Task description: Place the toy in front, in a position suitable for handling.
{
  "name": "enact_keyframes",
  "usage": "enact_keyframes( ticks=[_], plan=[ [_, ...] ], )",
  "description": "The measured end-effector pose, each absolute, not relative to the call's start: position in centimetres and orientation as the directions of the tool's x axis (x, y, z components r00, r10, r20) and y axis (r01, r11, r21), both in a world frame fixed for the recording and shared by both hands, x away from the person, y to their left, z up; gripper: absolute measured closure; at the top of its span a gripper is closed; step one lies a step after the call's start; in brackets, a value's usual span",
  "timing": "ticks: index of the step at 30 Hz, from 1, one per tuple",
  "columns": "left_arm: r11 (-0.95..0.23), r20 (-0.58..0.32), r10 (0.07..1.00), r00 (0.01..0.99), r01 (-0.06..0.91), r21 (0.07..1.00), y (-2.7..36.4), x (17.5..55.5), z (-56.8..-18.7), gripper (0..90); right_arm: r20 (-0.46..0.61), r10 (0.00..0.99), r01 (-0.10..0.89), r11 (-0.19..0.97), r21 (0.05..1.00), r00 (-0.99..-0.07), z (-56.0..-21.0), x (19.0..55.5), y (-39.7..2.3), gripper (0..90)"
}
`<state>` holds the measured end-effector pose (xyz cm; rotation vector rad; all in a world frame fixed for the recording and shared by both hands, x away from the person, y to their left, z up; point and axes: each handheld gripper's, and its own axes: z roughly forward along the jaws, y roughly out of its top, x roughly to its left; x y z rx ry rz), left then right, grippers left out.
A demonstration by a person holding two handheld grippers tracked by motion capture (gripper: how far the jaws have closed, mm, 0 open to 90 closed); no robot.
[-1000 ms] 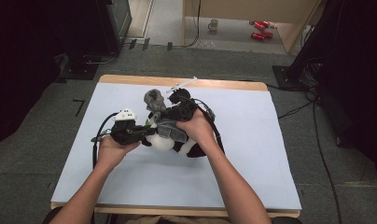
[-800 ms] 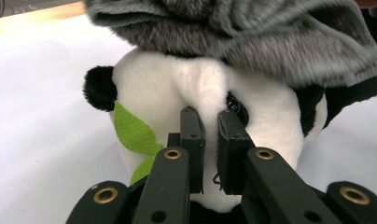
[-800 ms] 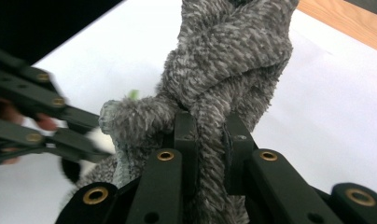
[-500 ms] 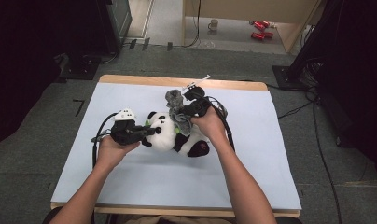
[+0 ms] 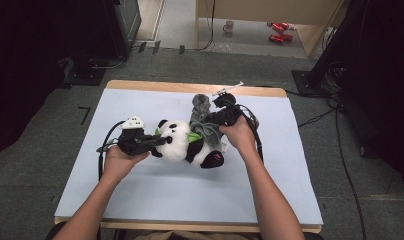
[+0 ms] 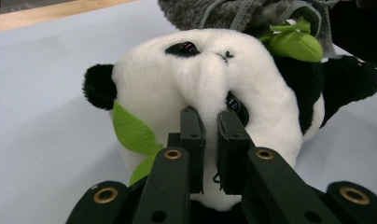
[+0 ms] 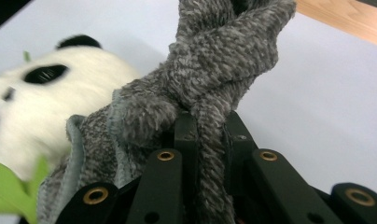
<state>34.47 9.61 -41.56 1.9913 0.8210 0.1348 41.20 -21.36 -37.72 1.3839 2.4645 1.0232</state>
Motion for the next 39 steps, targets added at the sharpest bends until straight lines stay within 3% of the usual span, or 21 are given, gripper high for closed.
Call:
enact_keyframes(
  ticks=[11,19,25,39],
  plan=[
    [-0.314,-0.236,0.589,0.773,0.487,0.815,9.5,34.4,-41.4,83.8,0.170,0.825,0.708,0.335,0.621,-0.539,-37.7,40.3,-24.0,80.1],
    [-0.280,-0.276,0.580,0.767,0.505,0.816,9.5,34.5,-41.0,84.1,0.177,0.826,0.667,0.285,0.689,-0.535,-34.9,39.0,-24.8,80.1],
    [-0.276,-0.279,0.582,0.764,0.508,0.816,9.5,34.5,-41.0,84.2,0.189,0.770,0.605,0.299,0.738,-0.610,-32.0,37.4,-22.2,80.2],
    [-0.271,-0.287,0.590,0.754,0.520,0.810,9.7,34.8,-41.2,84.2,0.227,0.621,0.513,0.331,0.792,-0.750,-28.8,34.8,-15.9,80.1]
  ],
)
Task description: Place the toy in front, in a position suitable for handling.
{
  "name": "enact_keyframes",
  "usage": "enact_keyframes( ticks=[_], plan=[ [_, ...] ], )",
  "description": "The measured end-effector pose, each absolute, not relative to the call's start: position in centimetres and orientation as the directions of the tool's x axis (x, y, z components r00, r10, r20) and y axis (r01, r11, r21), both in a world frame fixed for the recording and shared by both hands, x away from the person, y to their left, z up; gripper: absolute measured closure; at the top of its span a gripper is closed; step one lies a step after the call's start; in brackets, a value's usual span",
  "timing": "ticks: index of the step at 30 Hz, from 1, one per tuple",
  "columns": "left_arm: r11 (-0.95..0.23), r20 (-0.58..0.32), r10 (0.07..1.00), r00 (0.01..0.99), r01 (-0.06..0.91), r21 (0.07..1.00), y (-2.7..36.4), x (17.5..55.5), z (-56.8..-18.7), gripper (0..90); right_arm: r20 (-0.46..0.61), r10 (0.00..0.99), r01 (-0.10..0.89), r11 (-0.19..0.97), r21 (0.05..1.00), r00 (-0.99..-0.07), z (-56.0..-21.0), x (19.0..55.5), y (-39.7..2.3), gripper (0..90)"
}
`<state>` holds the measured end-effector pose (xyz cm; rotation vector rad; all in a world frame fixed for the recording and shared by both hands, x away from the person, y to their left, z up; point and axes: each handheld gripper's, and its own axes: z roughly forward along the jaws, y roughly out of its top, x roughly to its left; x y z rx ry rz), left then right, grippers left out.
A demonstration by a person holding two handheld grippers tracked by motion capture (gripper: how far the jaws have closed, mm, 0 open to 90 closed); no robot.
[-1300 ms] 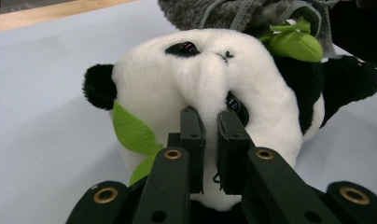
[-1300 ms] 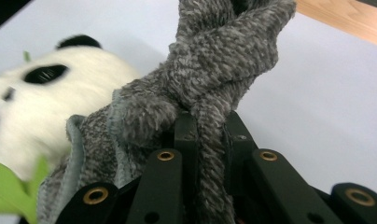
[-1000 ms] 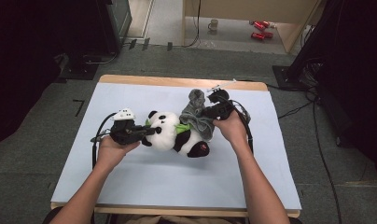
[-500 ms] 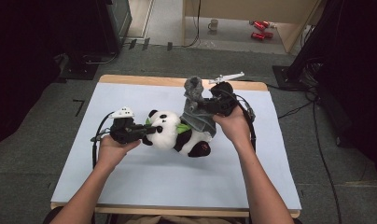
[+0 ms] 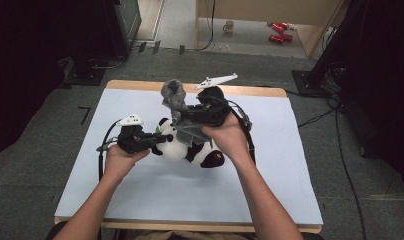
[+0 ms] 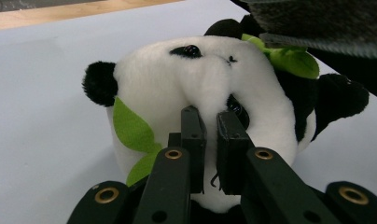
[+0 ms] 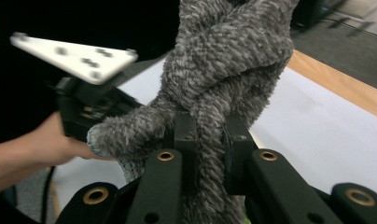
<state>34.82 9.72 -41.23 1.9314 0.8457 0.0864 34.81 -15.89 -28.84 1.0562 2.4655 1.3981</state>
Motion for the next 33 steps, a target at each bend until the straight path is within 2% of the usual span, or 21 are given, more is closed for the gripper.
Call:
enact_keyframes(
  ticks=[4,6,11,13,18,22,25,33],
  plan=[
    [-0.269,-0.288,0.592,0.753,0.521,0.810,9.7,34.8,-41.2,84.2,0.244,0.602,0.522,0.343,0.781,-0.760,-29.9,34.4,-14.6,80.1],
    [-0.268,-0.288,0.595,0.751,0.523,0.809,9.7,34.9,-41.3,84.1,0.296,0.574,0.549,0.336,0.765,-0.764,-31.1,34.3,-13.7,80.2],
    [-0.273,-0.283,0.599,0.749,0.523,0.807,9.8,35.0,-41.3,84.1,0.330,0.518,0.542,0.334,0.771,-0.789,-31.1,33.5,-12.3,80.1],
    [-0.268,-0.288,0.602,0.745,0.528,0.806,9.9,35.0,-41.4,84.1,0.302,0.526,0.527,0.353,0.773,-0.795,-31.2,33.1,-11.8,80.1],
    [-0.260,-0.294,0.601,0.743,0.530,0.807,9.8,34.9,-41.3,84.1,0.310,0.561,0.568,0.370,0.735,-0.767,-33.4,33.7,-11.8,80.1],
    [-0.271,-0.284,0.607,0.742,0.529,0.805,9.8,34.9,-41.5,84.1,0.274,0.638,0.607,0.388,0.694,-0.720,-36.3,34.7,-12.8,80.1],
    [-0.275,-0.281,0.608,0.743,0.529,0.802,9.7,35.0,-41.5,84.1,0.288,0.642,0.622,0.381,0.684,-0.711,-36.6,34.8,-13.2,80.1],
    [-0.292,-0.271,0.605,0.749,0.525,0.799,9.8,34.9,-41.5,84.1,0.247,0.655,0.615,0.417,0.669,-0.714,-36.7,34.5,-14.4,80.1]
  ],
)
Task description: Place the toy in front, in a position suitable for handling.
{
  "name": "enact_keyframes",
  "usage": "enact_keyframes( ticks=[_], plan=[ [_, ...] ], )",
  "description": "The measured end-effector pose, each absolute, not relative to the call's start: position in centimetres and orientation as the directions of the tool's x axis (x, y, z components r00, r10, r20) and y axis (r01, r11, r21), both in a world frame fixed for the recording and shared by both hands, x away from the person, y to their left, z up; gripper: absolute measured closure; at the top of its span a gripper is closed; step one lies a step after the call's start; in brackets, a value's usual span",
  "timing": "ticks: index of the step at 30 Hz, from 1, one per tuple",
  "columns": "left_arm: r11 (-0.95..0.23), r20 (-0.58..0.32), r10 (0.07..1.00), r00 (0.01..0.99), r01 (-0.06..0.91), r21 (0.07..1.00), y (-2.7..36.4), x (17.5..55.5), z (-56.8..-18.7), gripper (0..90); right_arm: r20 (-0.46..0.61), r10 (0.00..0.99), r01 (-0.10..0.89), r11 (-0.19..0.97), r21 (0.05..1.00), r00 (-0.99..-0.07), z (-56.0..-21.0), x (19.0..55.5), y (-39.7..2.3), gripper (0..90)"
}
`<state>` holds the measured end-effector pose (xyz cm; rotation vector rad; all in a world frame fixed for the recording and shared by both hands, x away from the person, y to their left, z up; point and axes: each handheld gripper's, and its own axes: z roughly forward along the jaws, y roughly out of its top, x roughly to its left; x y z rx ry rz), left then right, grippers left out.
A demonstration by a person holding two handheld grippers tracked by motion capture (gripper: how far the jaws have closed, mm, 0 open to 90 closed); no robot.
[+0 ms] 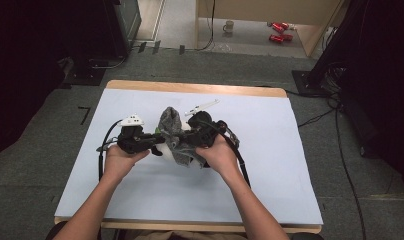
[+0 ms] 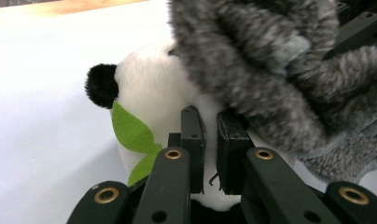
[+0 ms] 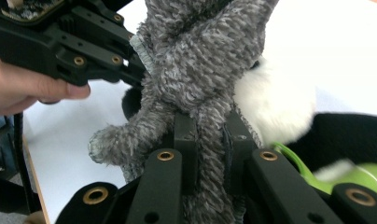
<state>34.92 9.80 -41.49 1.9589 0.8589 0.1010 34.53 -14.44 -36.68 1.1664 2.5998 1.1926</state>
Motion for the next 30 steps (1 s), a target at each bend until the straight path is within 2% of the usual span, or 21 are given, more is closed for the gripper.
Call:
enact_keyframes(
  ticks=[12,23,30],
  plan=[
    [-0.284,-0.285,0.609,0.740,0.539,0.793,9.9,35.1,-41.6,84.2,0.260,0.692,0.650,0.387,0.654,-0.674,-36.8,34.3,-17.9,80.1],
    [-0.286,-0.286,0.607,0.742,0.539,0.792,10.0,35.1,-41.6,84.2,0.318,0.731,0.704,0.303,0.642,-0.604,-36.9,35.1,-22.2,79.9],
    [-0.292,-0.281,0.609,0.742,0.539,0.790,10.1,35.2,-41.7,84.2,0.305,0.763,0.714,0.276,0.643,-0.570,-36.3,35.3,-24.0,79.9]
  ],
)
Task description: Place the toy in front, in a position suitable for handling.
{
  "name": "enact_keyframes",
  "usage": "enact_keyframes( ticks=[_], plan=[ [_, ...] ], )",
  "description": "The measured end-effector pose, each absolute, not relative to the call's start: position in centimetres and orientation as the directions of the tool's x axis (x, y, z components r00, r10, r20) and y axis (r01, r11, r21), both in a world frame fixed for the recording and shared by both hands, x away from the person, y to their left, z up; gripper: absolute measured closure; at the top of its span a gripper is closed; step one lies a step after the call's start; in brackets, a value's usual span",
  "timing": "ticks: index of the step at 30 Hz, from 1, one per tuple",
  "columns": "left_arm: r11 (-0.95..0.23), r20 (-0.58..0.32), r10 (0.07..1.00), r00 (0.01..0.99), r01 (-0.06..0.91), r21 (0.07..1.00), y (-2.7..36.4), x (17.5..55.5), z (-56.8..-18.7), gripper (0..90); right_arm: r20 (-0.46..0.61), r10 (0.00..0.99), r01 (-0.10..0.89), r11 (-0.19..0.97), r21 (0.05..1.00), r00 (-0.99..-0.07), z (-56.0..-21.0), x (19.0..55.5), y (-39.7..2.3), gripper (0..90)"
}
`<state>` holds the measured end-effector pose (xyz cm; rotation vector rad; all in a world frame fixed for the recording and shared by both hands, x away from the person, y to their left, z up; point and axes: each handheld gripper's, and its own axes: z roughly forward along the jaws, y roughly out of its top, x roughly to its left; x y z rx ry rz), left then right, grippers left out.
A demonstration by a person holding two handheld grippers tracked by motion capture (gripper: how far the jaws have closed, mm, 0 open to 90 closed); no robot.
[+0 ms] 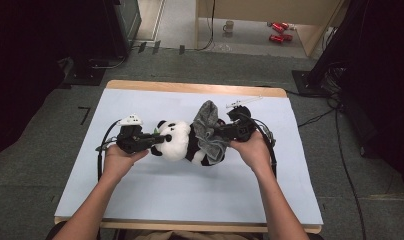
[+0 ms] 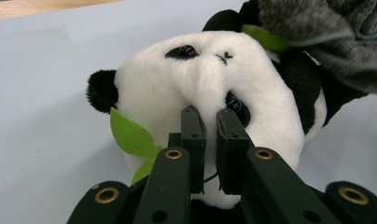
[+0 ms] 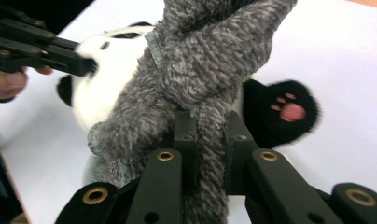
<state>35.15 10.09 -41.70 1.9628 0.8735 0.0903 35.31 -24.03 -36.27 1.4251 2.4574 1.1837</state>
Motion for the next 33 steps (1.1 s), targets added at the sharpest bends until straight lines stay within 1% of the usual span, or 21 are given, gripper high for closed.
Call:
enact_keyframes(
  ticks=[4,5,6,7,10,13,15,16,17,18,20,21,22,23,25,28,29,33],
  plan=[
    [-0.297,-0.275,0.611,0.743,0.537,0.790,10.1,35.1,-41.7,84.2,0.293,0.781,0.722,0.270,0.637,-0.551,-36.4,35.4,-24.9,80.0],
    [-0.299,-0.271,0.616,0.740,0.537,0.789,10.1,35.1,-41.7,84.2,0.274,0.804,0.731,0.264,0.629,-0.527,-36.5,35.6,-25.6,80.0],
    [-0.299,-0.271,0.616,0.740,0.537,0.789,10.1,35.1,-41.7,84.2,0.274,0.804,0.731,0.264,0.629,-0.527,-36.5,35.6,-25.6,80.0],
    [-0.298,-0.273,0.615,0.740,0.539,0.788,10.2,35.1,-41.7,84.2,0.239,0.827,0.735,0.272,0.621,-0.508,-36.6,35.8,-26.3,80.0],
    [-0.293,-0.275,0.615,0.739,0.538,0.790,10.1,35.1,-41.7,84.3,0.244,0.840,0.741,0.247,0.625,-0.485,-36.5,35.9,-27.3,80.0],
    [-0.294,-0.274,0.613,0.741,0.536,0.791,10.0,35.1,-41.7,84.3,0.254,0.835,0.731,0.233,0.642,-0.489,-36.0,35.8,-27.5,80.0],
    [-0.295,-0.273,0.613,0.742,0.535,0.792,10.0,35.1,-41.6,84.2,0.289,0.812,0.714,0.207,0.669,-0.507,-35.1,35.6,-27.3,80.0],
    [-0.289,-0.276,0.613,0.740,0.535,0.794,9.9,35.0,-41.6,84.3,0.298,0.790,0.690,0.206,0.694,-0.536,-34.2,35.5,-26.6,80.0],
    [-0.289,-0.276,0.613,0.740,0.535,0.794,9.9,35.0,-41.6,84.2,0.298,0.790,0.690,0.206,0.694,-0.536,-34.2,35.5,-26.6,80.0],
    [-0.290,-0.274,0.612,0.742,0.533,0.795,9.9,35.0,-41.6,84.2,0.314,0.761,0.667,0.201,0.717,-0.567,-33.2,35.4,-25.7,80.0],
    [-0.291,-0.274,0.609,0.744,0.531,0.796,9.9,35.0,-41.6,84.2,0.315,0.750,0.655,0.203,0.727,-0.582,-32.8,35.4,-25.2,80.0],
    [-0.290,-0.274,0.608,0.745,0.531,0.796,9.8,34.9,-41.6,84.2,0.281,0.744,0.622,0.225,0.750,-0.607,-32.2,35.5,-24.0,80.0],
    [-0.291,-0.274,0.606,0.747,0.529,0.797,9.8,34.9,-41.5,84.2,0.259,0.749,0.613,0.239,0.753,-0.610,-32.2,35.8,-23.5,80.0],
    [-0.291,-0.274,0.606,0.747,0.529,0.797,9.8,34.9,-41.5,84.2,0.259,0.749,0.613,0.239,0.753,-0.610,-32.2,35.8,-23.5,80.0],
    [-0.295,-0.271,0.603,0.750,0.526,0.798,9.8,34.9,-41.5,84.2,0.221,0.765,0.610,0.267,0.746,-0.605,-32.6,36.6,-22.6,80.0],
    [-0.295,-0.274,0.601,0.751,0.527,0.797,9.9,34.9,-41.6,84.3,0.200,0.778,0.642,0.311,0.701,-0.595,-34.4,38.0,-21.6,80.1],
    [-0.293,-0.278,0.600,0.751,0.529,0.797,9.9,34.9,-41.6,84.3,0.197,0.780,0.656,0.328,0.680,-0.594,-35.4,38.4,-21.2,80.0],
    [-0.306,-0.271,0.603,0.750,0.531,0.790,9.8,34.9,-41.7,84.3,0.205,0.775,0.677,0.352,0.646,-0.598,-37.1,38.8,-20.6,80.1]
  ],
)
